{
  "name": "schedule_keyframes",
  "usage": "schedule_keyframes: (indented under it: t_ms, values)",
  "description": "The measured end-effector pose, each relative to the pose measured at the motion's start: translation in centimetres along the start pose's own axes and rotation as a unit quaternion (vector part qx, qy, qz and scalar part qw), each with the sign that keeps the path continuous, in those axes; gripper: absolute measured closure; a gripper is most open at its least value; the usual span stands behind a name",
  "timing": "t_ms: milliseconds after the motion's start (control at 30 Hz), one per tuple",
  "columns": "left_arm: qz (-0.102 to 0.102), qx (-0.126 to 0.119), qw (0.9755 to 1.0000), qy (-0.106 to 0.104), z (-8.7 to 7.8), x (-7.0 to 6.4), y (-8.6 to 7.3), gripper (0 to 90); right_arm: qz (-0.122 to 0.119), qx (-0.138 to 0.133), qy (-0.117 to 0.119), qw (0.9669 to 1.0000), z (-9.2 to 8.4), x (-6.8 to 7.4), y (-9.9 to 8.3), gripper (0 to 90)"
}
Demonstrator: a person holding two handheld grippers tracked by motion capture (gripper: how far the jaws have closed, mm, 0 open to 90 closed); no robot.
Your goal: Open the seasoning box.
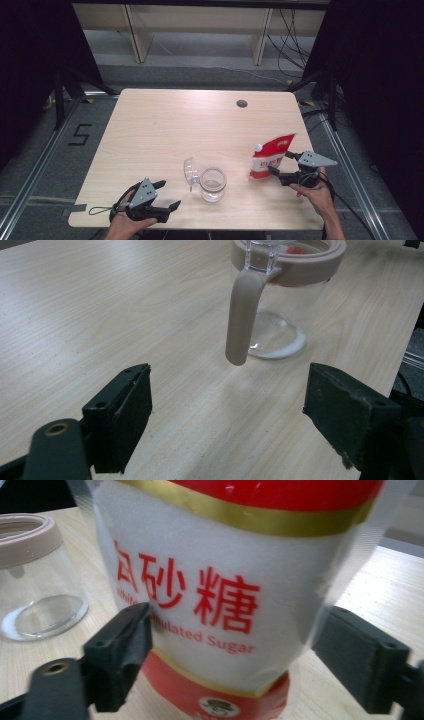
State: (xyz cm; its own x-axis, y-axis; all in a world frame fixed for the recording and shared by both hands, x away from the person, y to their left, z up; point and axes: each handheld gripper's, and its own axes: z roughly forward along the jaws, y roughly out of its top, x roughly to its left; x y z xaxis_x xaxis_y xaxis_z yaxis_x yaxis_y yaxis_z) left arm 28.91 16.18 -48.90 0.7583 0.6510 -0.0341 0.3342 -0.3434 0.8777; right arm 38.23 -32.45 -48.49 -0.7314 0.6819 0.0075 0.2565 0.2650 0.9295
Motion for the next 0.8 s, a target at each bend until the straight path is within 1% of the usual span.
schedule_keyframes:
  t_ms: [33,67,100,133,167,200,233,267,300,333,367,400,433,467,500,533,567,600,633,700,733,767,800]
  values:
    - [0.0,0.001,1.0,0.003,0.0,0.0,0.0,18.9,-0.005,-0.007,-0.011,0.9999,0.0,0.1,0.0,22.2]
    - [0.002,0.001,1.0,0.003,-0.1,0.0,0.0,18.9,0.004,0.006,-0.015,0.9999,-0.4,0.6,0.1,26.2]
    - [-0.001,0.001,1.0,0.003,0.0,-0.1,0.0,18.9,0.004,0.006,-0.015,0.9999,-0.4,0.6,0.1,26.2]
    - [-0.003,0.001,1.0,0.003,0.0,-0.1,0.0,18.9,-0.007,0.009,-0.027,0.9996,-0.8,0.9,0.2,30.3]
    - [-0.003,0.0,1.0,0.003,0.0,-0.1,0.0,18.9,-0.007,0.009,-0.027,0.9996,-0.8,0.9,0.2,30.3]
    - [-0.001,0.002,1.0,0.004,-0.1,-0.1,0.0,18.9,-0.001,0.015,-0.033,0.9993,-1.1,1.4,0.2,34.5]
    - [-0.001,0.002,1.0,0.004,-0.1,-0.1,0.0,18.9,-0.001,0.015,-0.033,0.9993,-1.1,1.4,0.2,34.5]
    - [-0.002,0.001,1.0,0.003,0.0,-0.1,0.0,18.9,-0.005,0.015,-0.039,0.9991,-1.2,1.6,0.3,36.7]
    - [-0.002,0.001,1.0,0.003,0.0,-0.1,0.0,18.9,0.005,0.023,-0.044,0.9988,-1.3,2.0,0.3,37.7]
    - [0.002,0.002,1.0,0.0,0.0,0.0,0.0,18.9,-0.006,0.019,-0.046,0.9987,-1.3,1.9,0.4,38.8]
    - [0.002,0.002,1.0,0.0,0.0,0.0,0.0,18.9,-0.006,0.019,-0.046,0.9987,-1.3,1.9,0.4,38.8]
    - [0.001,0.001,1.0,0.001,0.0,-0.1,0.0,18.9,0.005,0.022,-0.047,0.9986,-1.3,2.2,0.4,40.0]
    - [0.003,0.001,1.0,0.002,0.0,-0.1,0.0,18.9,0.01,0.022,-0.053,0.9983,-1.3,2.5,0.4,40.8]
    - [0.008,0.001,1.0,0.002,0.0,0.0,0.1,19.0,0.01,0.021,-0.063,0.9978,-1.4,2.8,0.4,42.7]
    - [0.008,0.001,1.0,0.002,0.0,0.0,0.1,19.0,0.028,0.03,-0.061,0.9973,-1.6,3.2,0.4,44.0]
    - [-0.002,0.002,1.0,0.004,0.0,-0.1,0.1,19.0,0.024,0.032,-0.068,0.9969,-1.6,3.4,0.5,45.6]
    - [-0.002,0.002,1.0,0.004,0.0,-0.1,0.1,19.0,0.024,0.032,-0.068,0.9969,-1.6,3.4,0.5,45.6]
    - [-0.002,0.001,1.0,0.004,0.0,-0.1,0.1,19.0,0.032,0.034,-0.076,0.9961,-1.7,4.0,0.5,48.2]
    - [0.0,0.001,1.0,0.005,0.0,-0.1,0.1,19.0,0.027,0.032,-0.079,0.996,-1.7,4.1,0.5,49.1]
    - [-0.003,0.001,1.0,0.005,0.0,-0.1,0.1,19.0,0.024,0.03,-0.081,0.996,-1.6,4.2,0.5,49.8]
    - [-0.001,0.002,1.0,0.004,0.0,-0.1,0.1,19.0,0.044,0.034,-0.095,0.9939,-1.7,5.0,0.6,50.9]
    - [-0.001,0.002,1.0,0.004,0.0,-0.1,0.1,19.0,0.044,0.034,-0.095,0.9939,-1.7,5.0,0.6,50.9]
    - [-0.001,0.0,1.0,0.002,0.0,-0.1,0.1,19.0,0.035,0.032,-0.104,0.9935,-1.7,5.2,0.7,52.1]
